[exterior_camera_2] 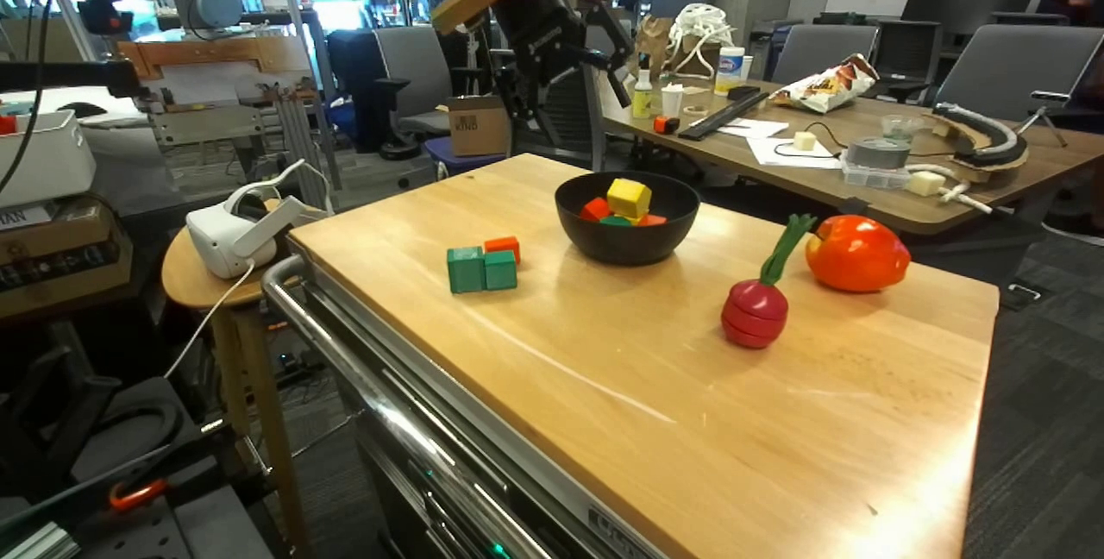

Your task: Move the apple to the top right corner of the countertop, place all the blocks inside the black bowl, put the radish in the bowl

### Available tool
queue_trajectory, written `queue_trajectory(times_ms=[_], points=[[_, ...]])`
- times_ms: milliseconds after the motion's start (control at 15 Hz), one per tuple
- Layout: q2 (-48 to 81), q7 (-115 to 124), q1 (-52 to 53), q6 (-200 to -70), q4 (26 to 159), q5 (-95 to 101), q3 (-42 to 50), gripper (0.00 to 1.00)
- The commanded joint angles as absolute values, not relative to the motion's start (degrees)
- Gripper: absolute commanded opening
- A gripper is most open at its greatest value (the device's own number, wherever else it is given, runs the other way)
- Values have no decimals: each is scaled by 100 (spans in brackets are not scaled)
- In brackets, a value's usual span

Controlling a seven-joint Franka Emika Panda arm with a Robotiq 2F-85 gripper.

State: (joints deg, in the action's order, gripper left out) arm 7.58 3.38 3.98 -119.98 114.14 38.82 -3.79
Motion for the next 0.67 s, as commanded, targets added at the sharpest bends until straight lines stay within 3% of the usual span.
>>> queue_trajectory(times_ms=[0,400,600], points=[[-289,-416,423,-12187,12529,3458,-469,100],[-890,-1502,481,-13286,13825,1450,-416,100],[-523,-1236,440,-12911,13438,1870,-490,100]])
